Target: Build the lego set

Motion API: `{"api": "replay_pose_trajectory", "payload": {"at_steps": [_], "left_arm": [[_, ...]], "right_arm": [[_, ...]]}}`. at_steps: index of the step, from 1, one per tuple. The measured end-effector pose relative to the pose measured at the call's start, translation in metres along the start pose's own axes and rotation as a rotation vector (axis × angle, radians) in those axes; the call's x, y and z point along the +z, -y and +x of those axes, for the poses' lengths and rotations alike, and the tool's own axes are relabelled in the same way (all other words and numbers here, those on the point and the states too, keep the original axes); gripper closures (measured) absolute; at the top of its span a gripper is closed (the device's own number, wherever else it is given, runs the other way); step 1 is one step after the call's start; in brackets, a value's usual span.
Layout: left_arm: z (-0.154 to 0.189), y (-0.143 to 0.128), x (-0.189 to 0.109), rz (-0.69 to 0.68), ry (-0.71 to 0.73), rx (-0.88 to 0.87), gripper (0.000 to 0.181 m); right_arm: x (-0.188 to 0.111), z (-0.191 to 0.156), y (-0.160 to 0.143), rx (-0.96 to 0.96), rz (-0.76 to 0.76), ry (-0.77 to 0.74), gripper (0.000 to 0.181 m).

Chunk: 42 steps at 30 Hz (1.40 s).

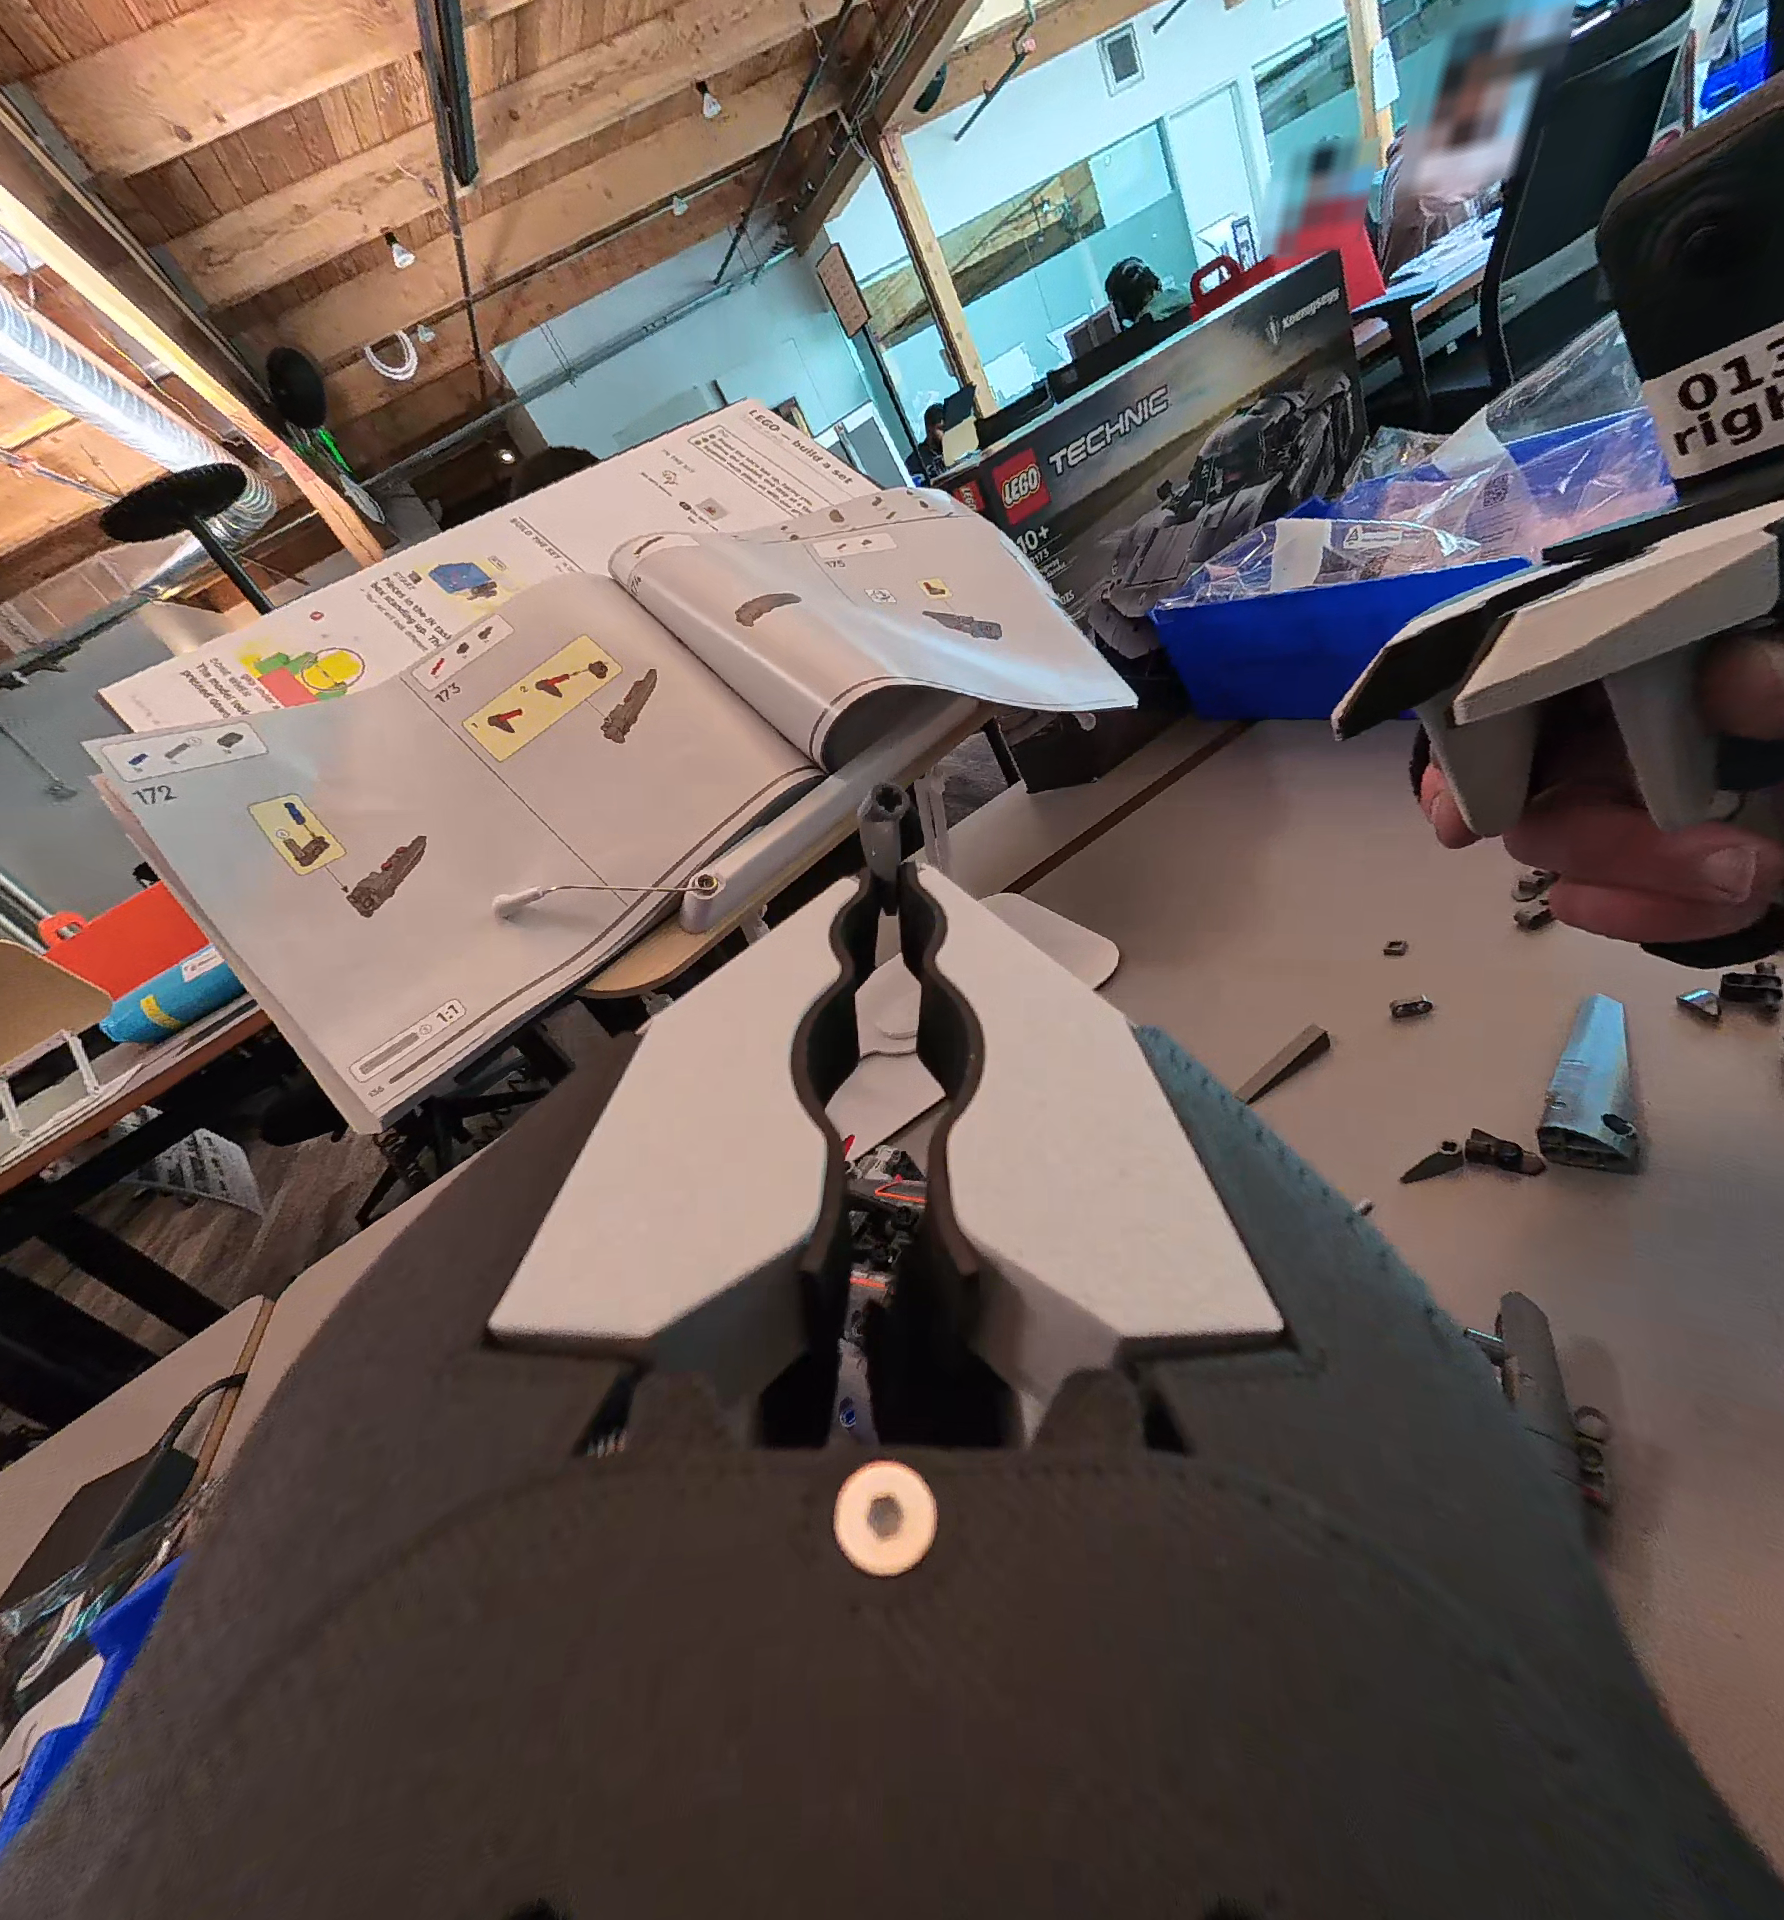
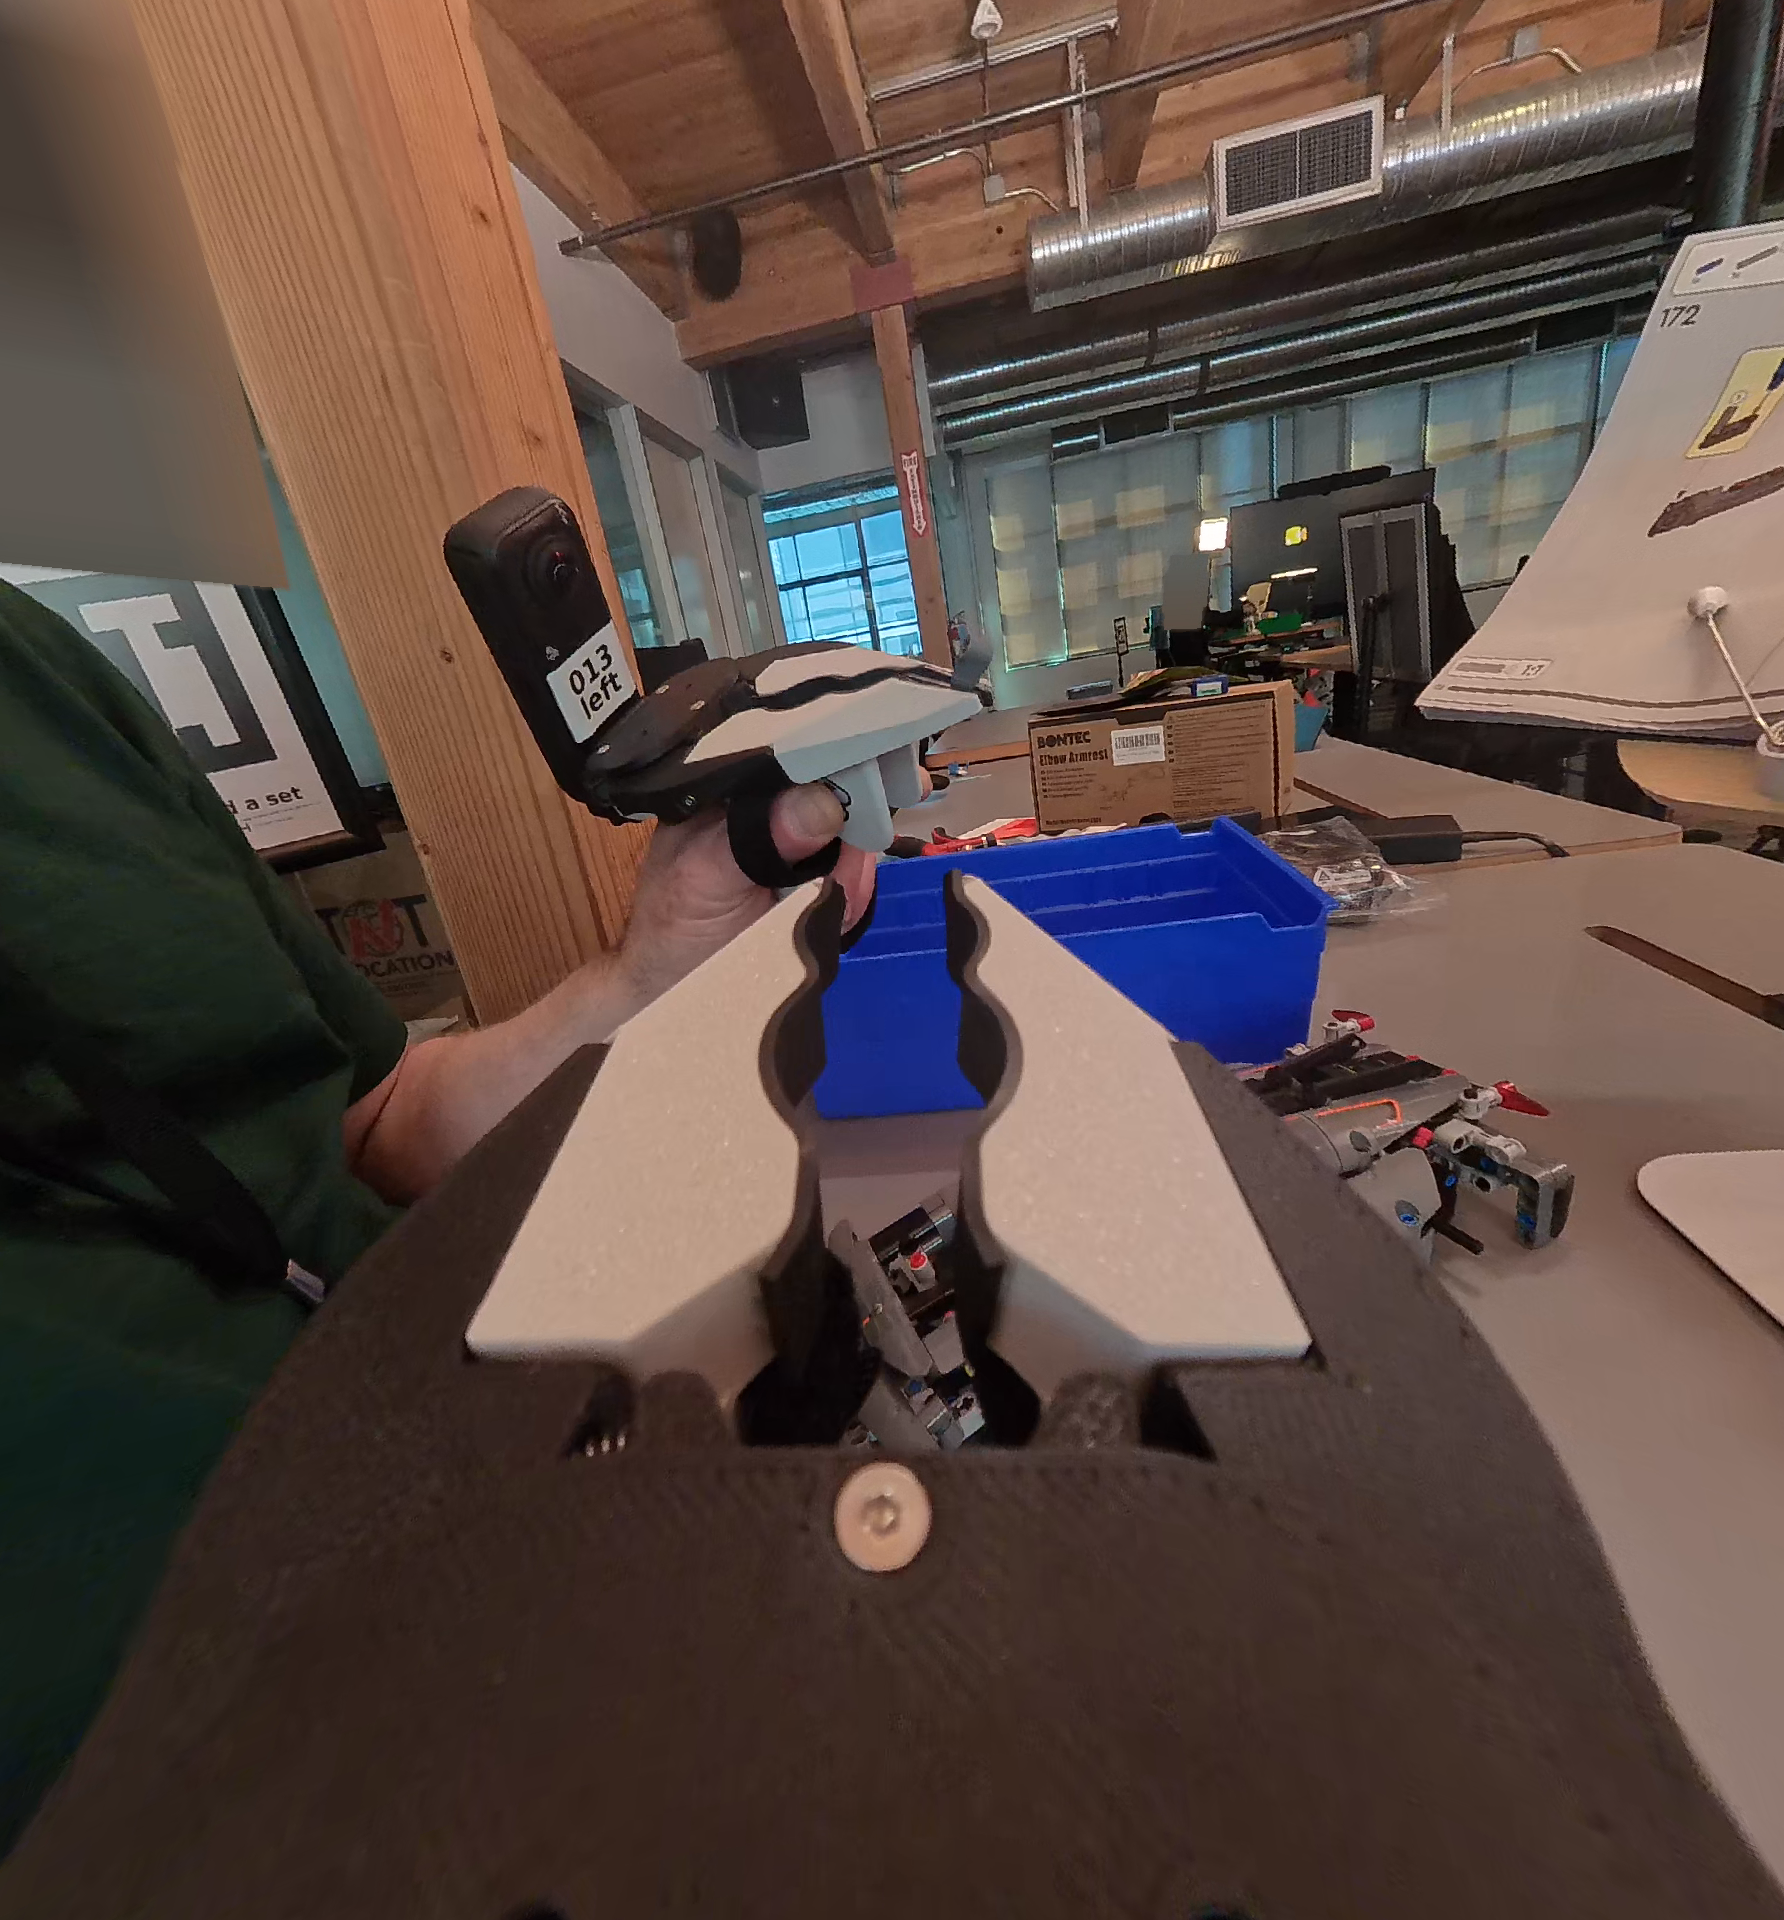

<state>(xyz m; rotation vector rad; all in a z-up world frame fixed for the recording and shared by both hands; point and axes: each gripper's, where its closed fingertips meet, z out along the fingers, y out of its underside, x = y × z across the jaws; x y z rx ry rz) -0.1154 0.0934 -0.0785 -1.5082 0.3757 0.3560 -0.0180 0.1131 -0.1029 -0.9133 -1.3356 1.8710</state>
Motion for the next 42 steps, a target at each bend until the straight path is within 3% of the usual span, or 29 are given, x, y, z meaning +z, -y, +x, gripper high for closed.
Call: {"api": "replay_pose_trajectory", "payload": {"at_steps": [16, 29, 42], "left_arm": [[0.0, -0.003, 0.002, -0.012, 0.004, 0.007, 0.18], [-0.005, 0.002, -0.002, 0.033, -0.028, -0.094, 0.18], [-0.018, 0.021, -0.018, 0.291, -0.318, -0.617, 0.181]], "right_arm": [[-0.001, 0.0, 0.0, 0.005, 0.003, 0.002, 0.164], [-0.001, 0.0, 0.002, 0.005, 0.008, 0.006, 0.164], [-0.002, -0.001, 0.004, 0.009, 0.02, 0.012, 0.164]]}}
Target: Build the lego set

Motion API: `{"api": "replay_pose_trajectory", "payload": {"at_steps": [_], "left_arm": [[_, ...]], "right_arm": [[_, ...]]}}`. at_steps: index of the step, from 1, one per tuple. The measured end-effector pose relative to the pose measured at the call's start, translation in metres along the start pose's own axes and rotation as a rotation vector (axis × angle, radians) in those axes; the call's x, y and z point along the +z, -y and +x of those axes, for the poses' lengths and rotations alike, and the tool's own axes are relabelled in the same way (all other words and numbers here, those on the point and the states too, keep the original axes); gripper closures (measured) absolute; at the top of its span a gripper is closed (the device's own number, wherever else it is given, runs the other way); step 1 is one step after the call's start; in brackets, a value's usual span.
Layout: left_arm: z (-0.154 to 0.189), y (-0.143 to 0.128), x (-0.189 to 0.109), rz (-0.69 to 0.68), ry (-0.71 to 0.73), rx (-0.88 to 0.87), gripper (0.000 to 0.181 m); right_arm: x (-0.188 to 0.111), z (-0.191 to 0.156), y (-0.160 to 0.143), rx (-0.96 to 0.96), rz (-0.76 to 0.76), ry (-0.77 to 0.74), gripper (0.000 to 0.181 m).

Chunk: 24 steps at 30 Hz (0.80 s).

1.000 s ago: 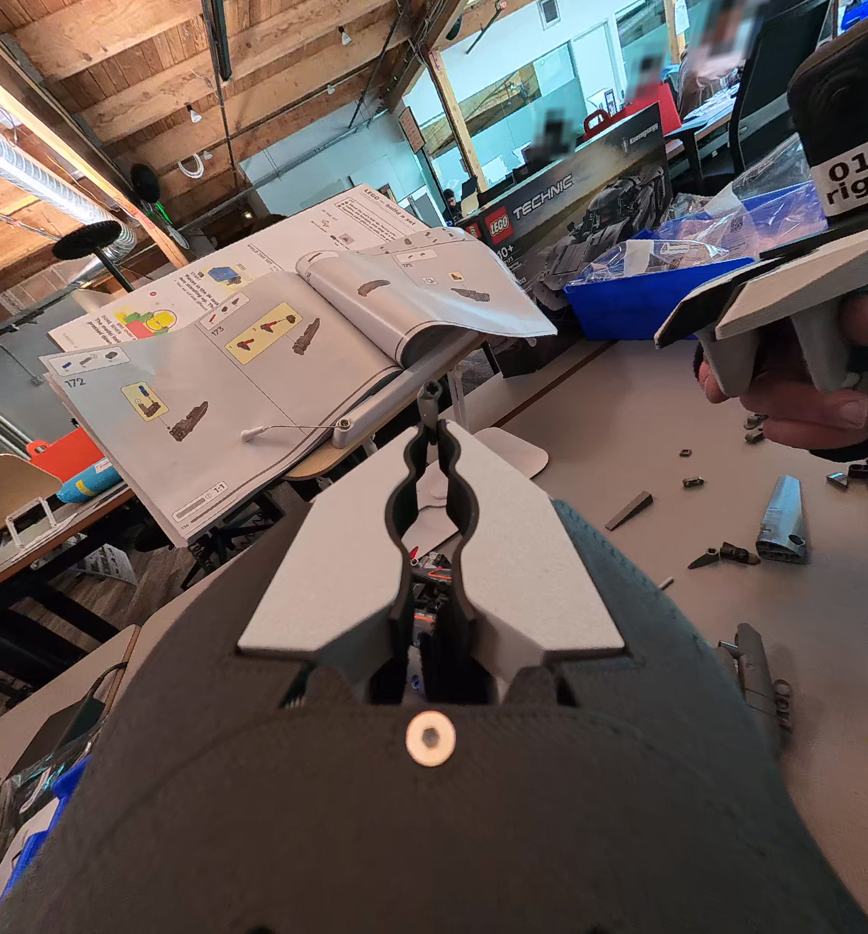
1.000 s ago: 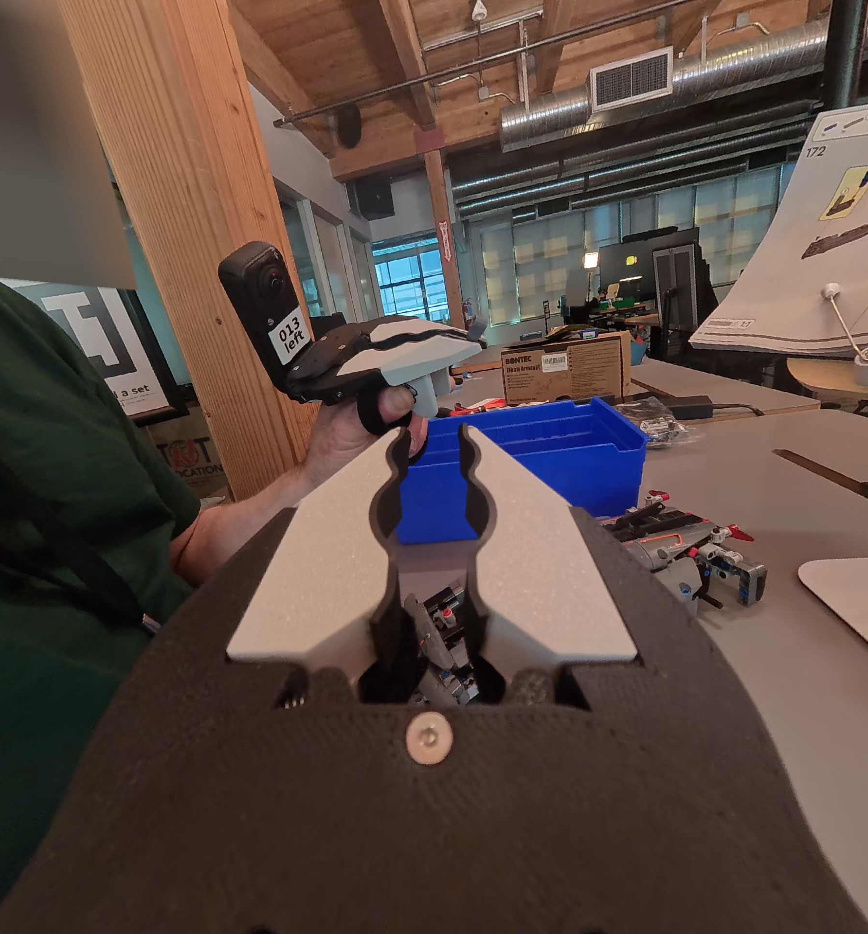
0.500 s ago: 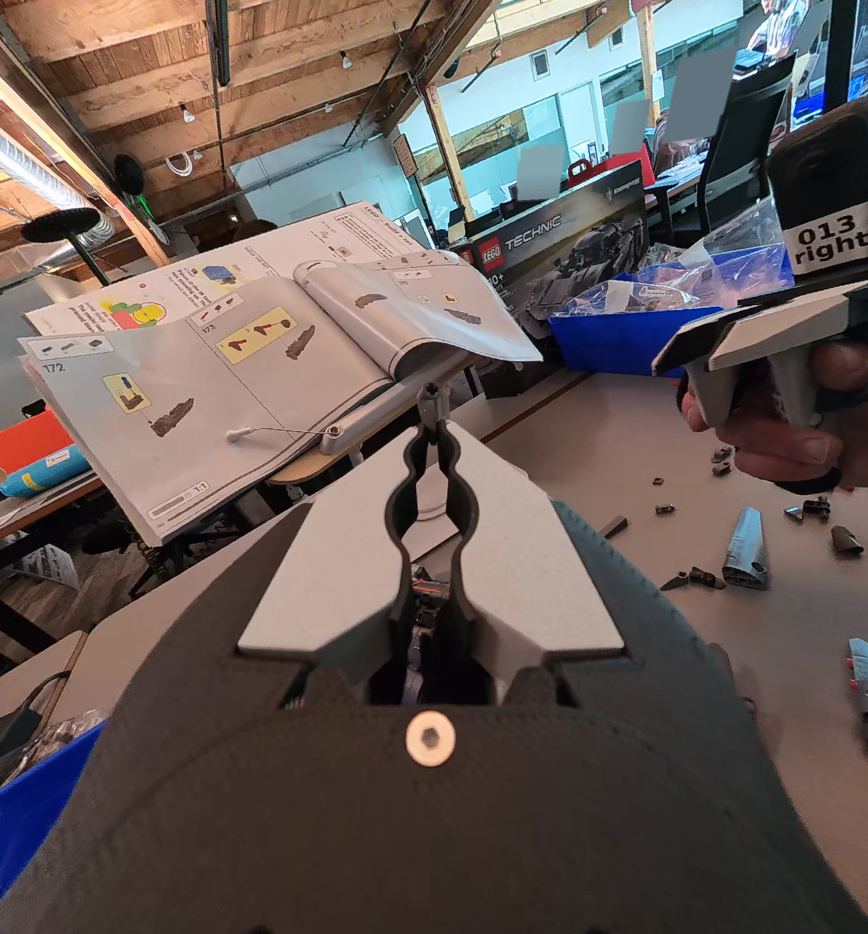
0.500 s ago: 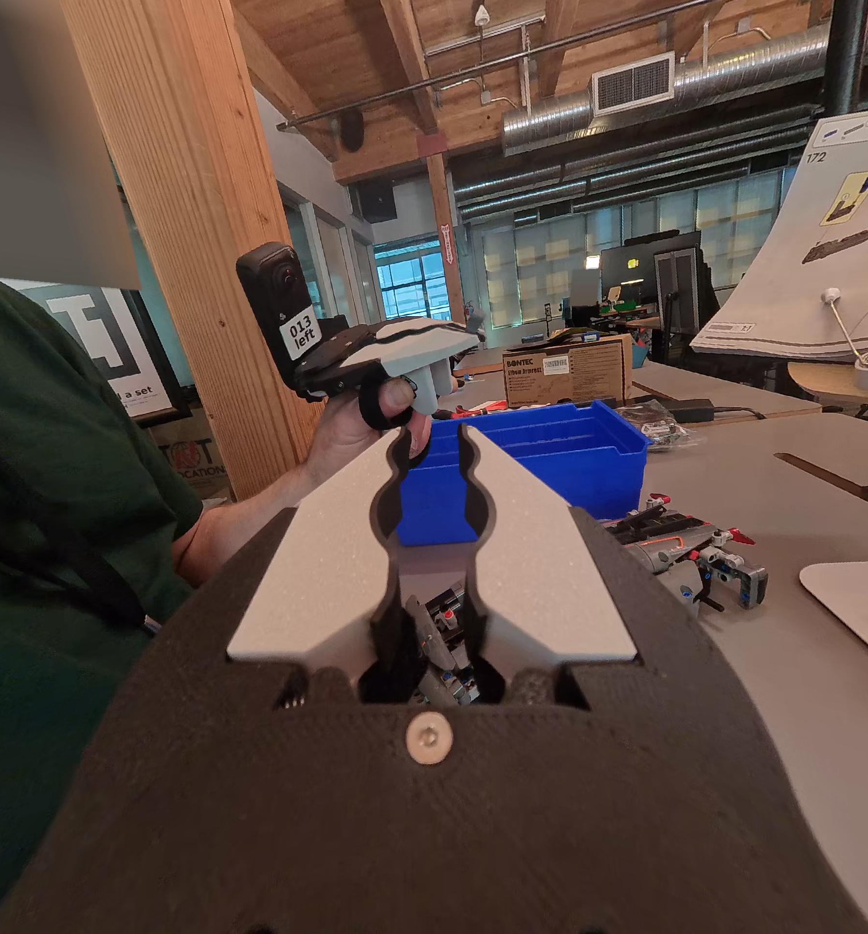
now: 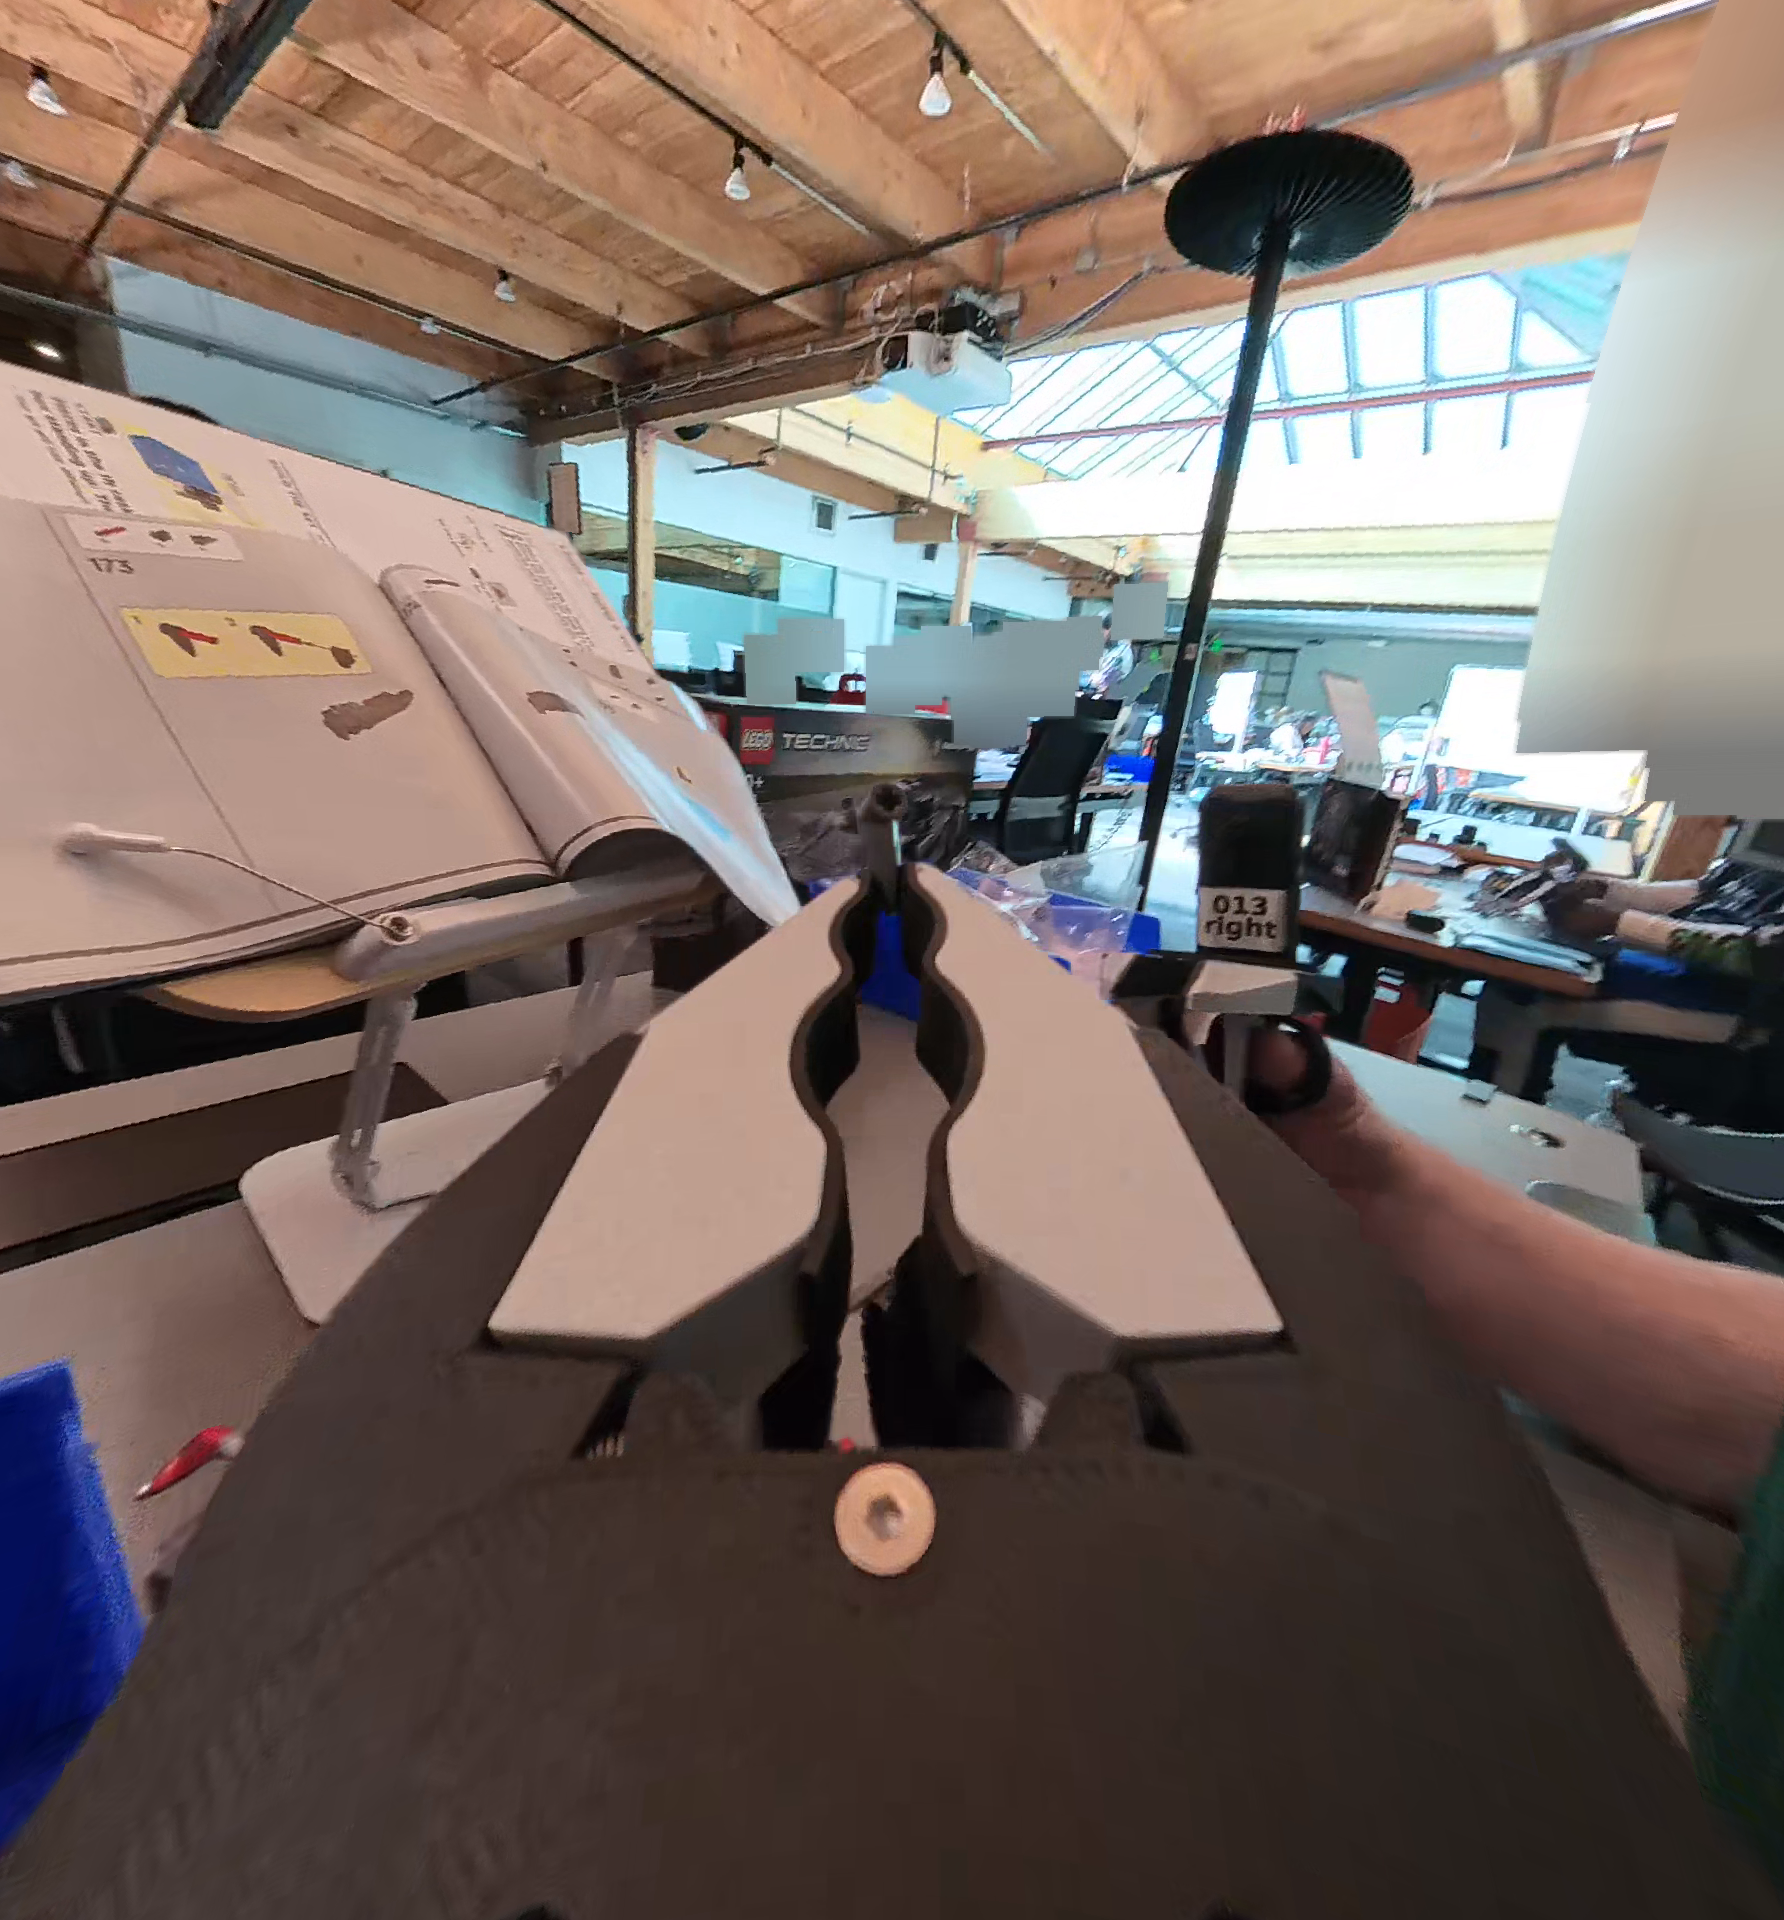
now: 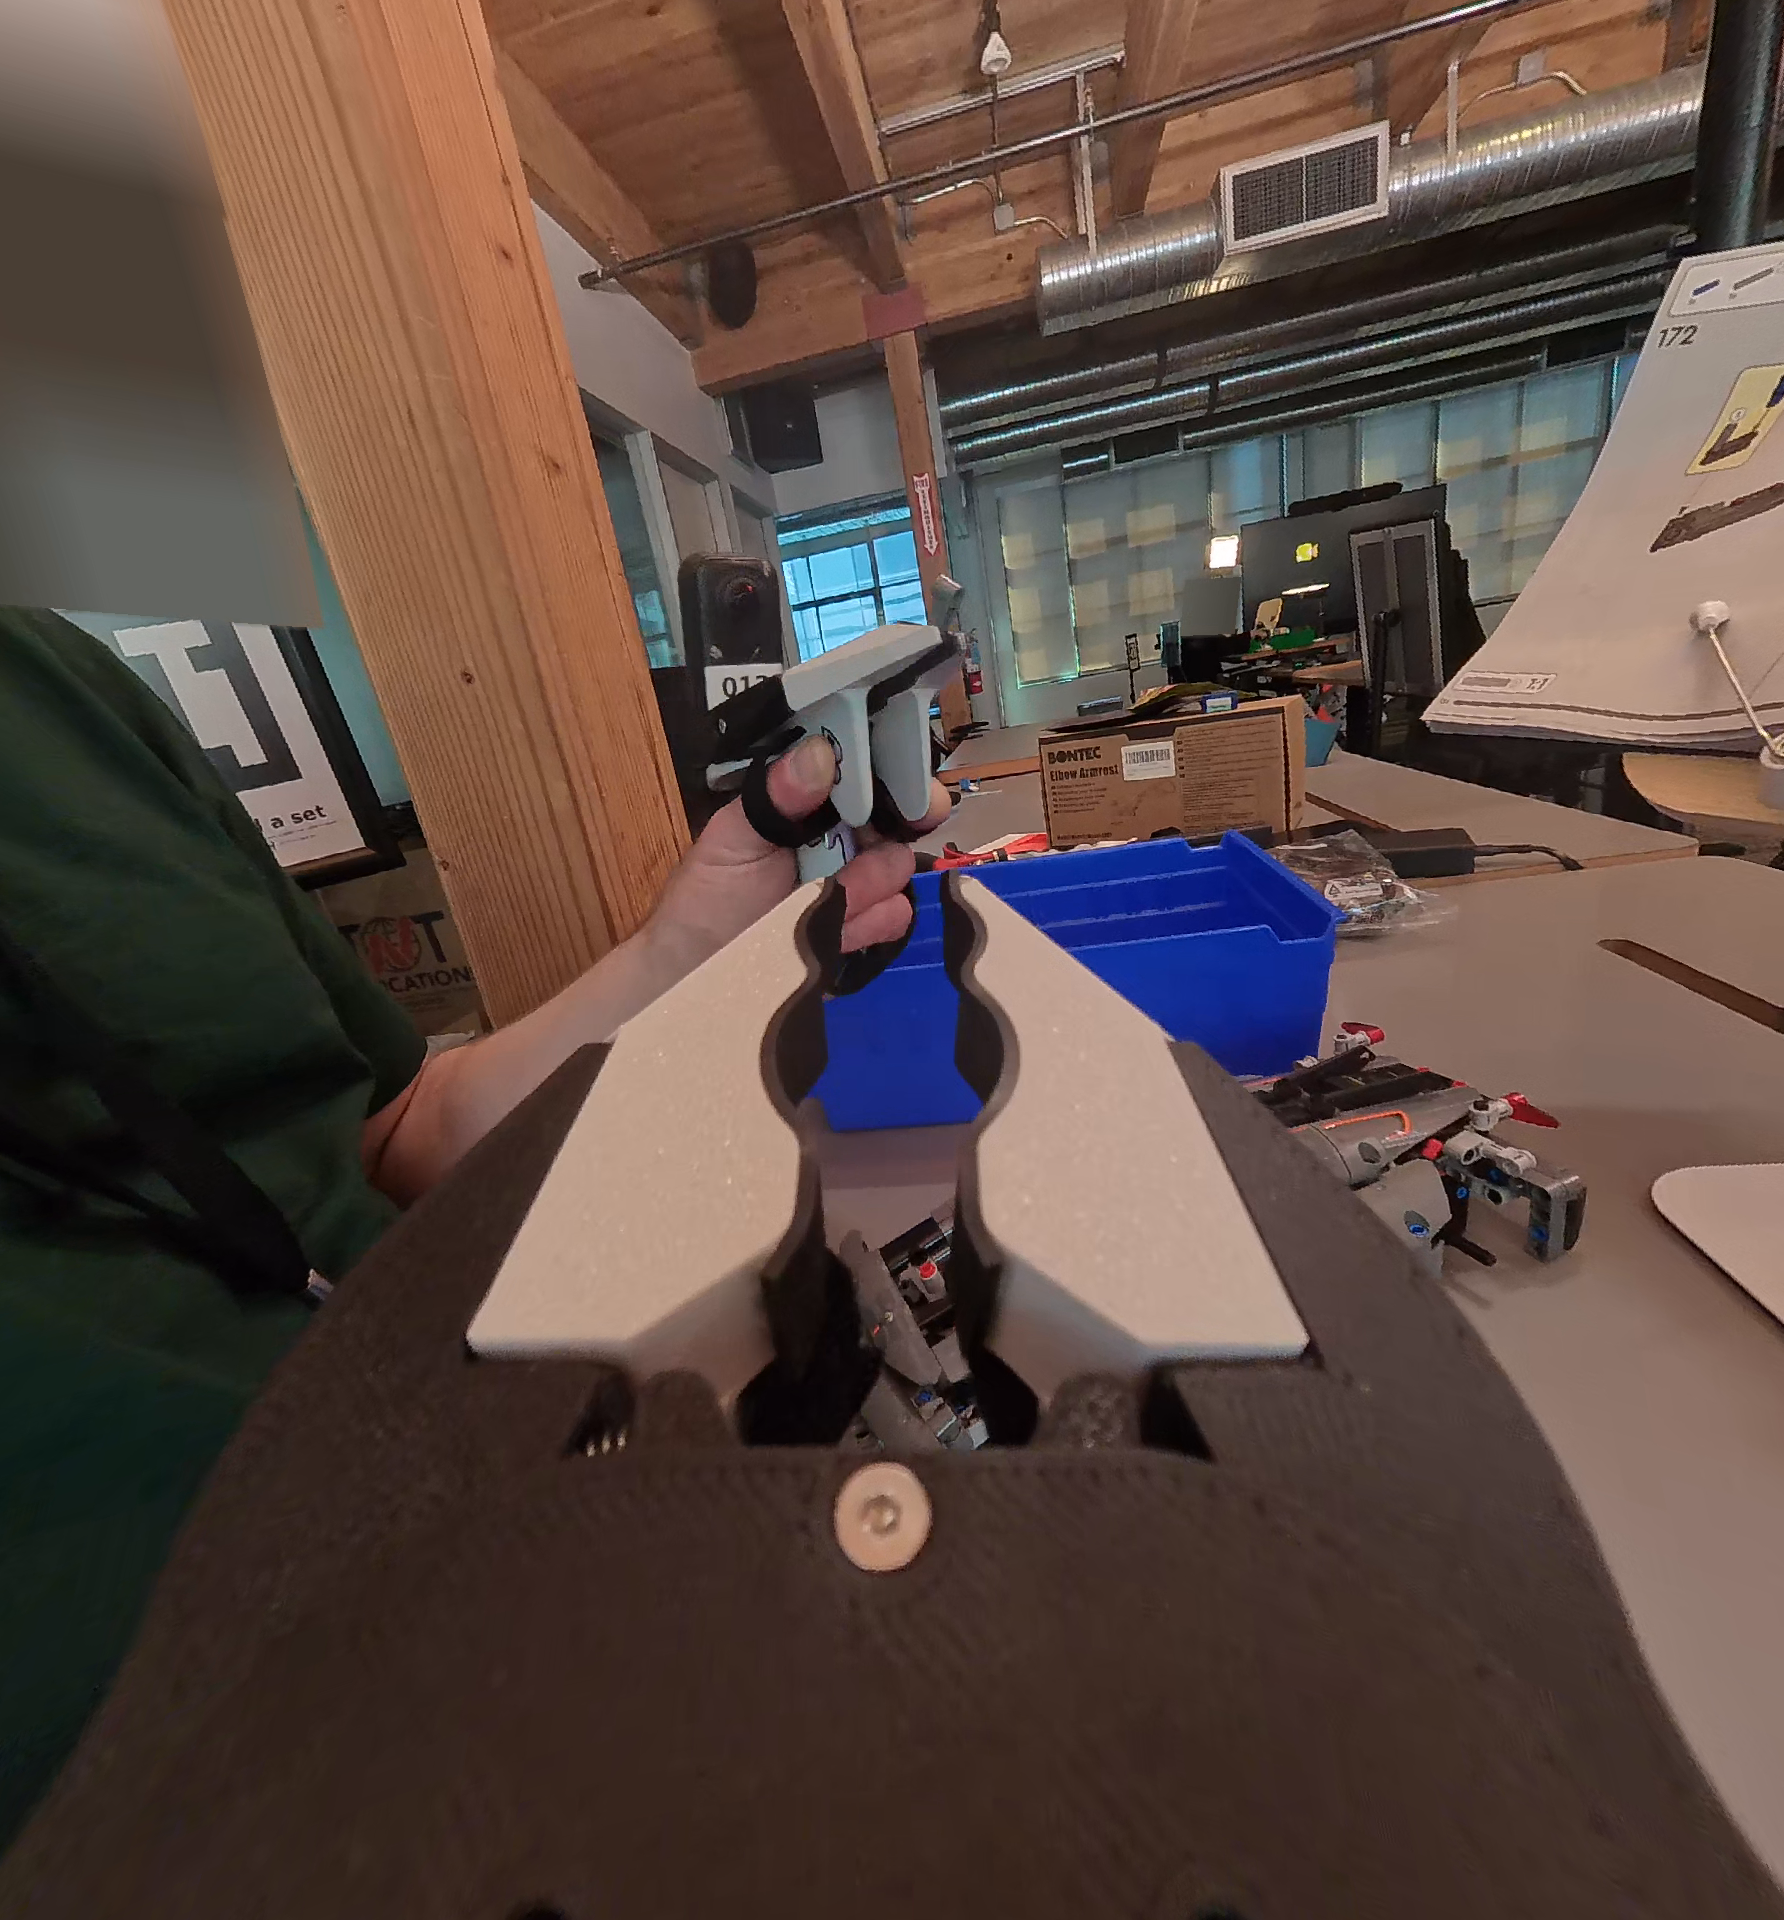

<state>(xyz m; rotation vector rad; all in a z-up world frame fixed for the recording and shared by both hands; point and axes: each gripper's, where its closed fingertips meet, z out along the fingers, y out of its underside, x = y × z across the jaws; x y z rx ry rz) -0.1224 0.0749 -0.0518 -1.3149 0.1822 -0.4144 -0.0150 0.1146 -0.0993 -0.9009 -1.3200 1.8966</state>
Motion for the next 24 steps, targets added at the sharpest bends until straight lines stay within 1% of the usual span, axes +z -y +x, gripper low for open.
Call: {"api": "replay_pose_trajectory", "payload": {"at_steps": [3, 8, 13, 19, 24], "left_arm": [[0.003, 0.004, -0.002, 0.045, -0.066, -0.083, 0.18], [0.01, 0.022, -0.01, 0.181, -0.263, -0.304, 0.18], [0.008, 0.032, -0.019, 0.283, -0.403, -0.495, 0.18], [0.011, 0.04, -0.025, 0.34, -0.505, -0.571, 0.179], [0.012, 0.039, -0.025, 0.345, -0.532, -0.596, 0.179]], "right_arm": [[0.0, 0.0, 0.0, 0.001, 0.0, 0.0, 0.164], [-0.001, 0.0, 0.001, 0.001, 0.004, 0.002, 0.165], [-0.001, -0.001, 0.002, 0.001, 0.007, 0.005, 0.164], [-0.002, -0.002, 0.003, 0.0, 0.01, 0.006, 0.165], [-0.001, -0.002, 0.002, 0.0, 0.009, 0.009, 0.164]]}}
